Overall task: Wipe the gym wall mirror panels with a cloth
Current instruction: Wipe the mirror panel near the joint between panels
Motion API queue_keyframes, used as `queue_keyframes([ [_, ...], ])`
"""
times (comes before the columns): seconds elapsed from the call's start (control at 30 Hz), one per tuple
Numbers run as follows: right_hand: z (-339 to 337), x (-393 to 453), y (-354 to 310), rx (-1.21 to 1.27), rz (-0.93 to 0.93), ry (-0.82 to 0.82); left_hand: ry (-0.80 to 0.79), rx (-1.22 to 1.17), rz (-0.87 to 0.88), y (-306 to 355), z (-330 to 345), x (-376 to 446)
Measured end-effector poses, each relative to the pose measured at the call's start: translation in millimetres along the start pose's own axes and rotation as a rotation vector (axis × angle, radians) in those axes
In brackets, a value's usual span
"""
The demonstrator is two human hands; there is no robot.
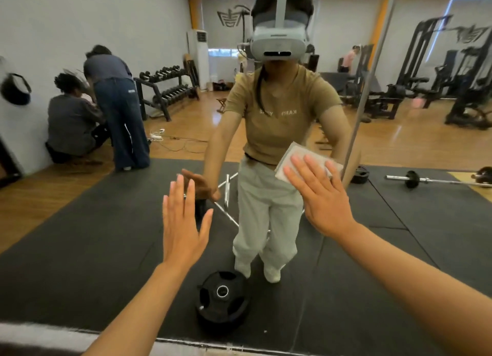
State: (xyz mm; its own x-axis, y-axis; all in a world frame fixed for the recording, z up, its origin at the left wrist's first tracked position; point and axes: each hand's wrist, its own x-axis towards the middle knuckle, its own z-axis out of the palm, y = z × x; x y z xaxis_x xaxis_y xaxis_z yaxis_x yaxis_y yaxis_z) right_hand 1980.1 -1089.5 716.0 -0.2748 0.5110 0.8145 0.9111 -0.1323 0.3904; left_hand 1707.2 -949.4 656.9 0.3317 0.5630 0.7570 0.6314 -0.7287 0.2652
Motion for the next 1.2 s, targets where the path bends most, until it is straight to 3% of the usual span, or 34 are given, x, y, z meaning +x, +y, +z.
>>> queue_keyframes([
  [0.2,44,-94,-38,-0.049,-0.229,-0.180,0.110,-0.007,0.086,-23,40,-3],
  [0.37,47,-98,-33,0.015,-0.370,-0.158,0.251,-0.023,0.153,-31,60,3],
  [0.43,32,-64,-15,0.071,-0.229,-0.088,0.308,-0.032,0.179,-32,66,4],
  [0.53,5,1,4,0.151,0.066,0.144,0.374,-0.043,0.198,-35,72,7],
  [0.67,19,12,-13,0.153,0.159,0.273,0.383,-0.018,0.212,-41,78,8],
  [0.77,53,-39,-47,0.106,0.052,0.213,0.417,0.000,0.248,-43,83,7],
  [0.9,86,-114,-83,-0.044,-0.354,-0.073,0.420,-0.007,0.271,-45,85,7],
  [1.03,76,-119,-68,-0.205,-0.701,-0.263,0.400,-0.011,0.294,-47,82,7],
  [1.1,64,-94,-58,-0.229,-0.706,-0.239,0.393,-0.024,0.305,-48,81,7],
  [1.2,41,-25,-44,-0.174,-0.398,-0.037,0.377,-0.035,0.304,-50,79,8],
])
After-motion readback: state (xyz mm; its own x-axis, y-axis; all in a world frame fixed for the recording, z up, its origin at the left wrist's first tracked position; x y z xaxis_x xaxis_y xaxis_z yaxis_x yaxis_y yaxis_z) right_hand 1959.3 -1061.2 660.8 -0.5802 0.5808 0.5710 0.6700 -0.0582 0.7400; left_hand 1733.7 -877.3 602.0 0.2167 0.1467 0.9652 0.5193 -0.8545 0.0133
